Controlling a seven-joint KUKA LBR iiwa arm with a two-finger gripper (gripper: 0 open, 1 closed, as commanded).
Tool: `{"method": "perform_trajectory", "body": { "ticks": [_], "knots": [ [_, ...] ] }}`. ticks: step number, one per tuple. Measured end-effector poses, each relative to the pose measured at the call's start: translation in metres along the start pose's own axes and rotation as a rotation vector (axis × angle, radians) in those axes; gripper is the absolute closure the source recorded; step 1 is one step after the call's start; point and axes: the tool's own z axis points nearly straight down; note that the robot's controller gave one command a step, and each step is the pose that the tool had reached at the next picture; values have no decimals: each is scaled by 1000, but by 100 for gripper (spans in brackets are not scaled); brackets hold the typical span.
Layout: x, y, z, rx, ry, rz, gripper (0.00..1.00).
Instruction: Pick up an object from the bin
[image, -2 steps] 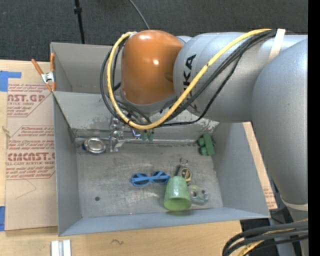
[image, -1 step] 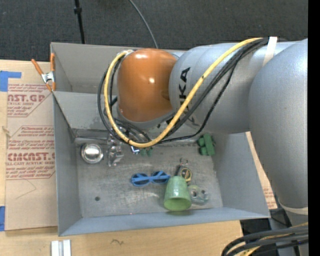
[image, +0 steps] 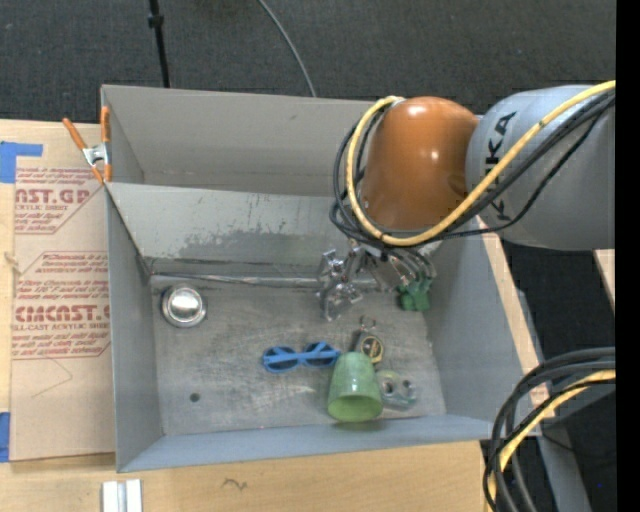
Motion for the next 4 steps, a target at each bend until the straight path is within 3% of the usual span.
{"method": "perform_trajectory", "body": {
  "ticks": [1, 2, 3, 4],
  "knots": [
    [-2, 5, -1, -4, -2, -5, 0],
    [13, 16, 104, -5, -6, -87, 0],
    [13, 15, 100, -4, -1, -87, 100],
    [23, -7, -106, 1, -8, -605, 100]
  ]
}}
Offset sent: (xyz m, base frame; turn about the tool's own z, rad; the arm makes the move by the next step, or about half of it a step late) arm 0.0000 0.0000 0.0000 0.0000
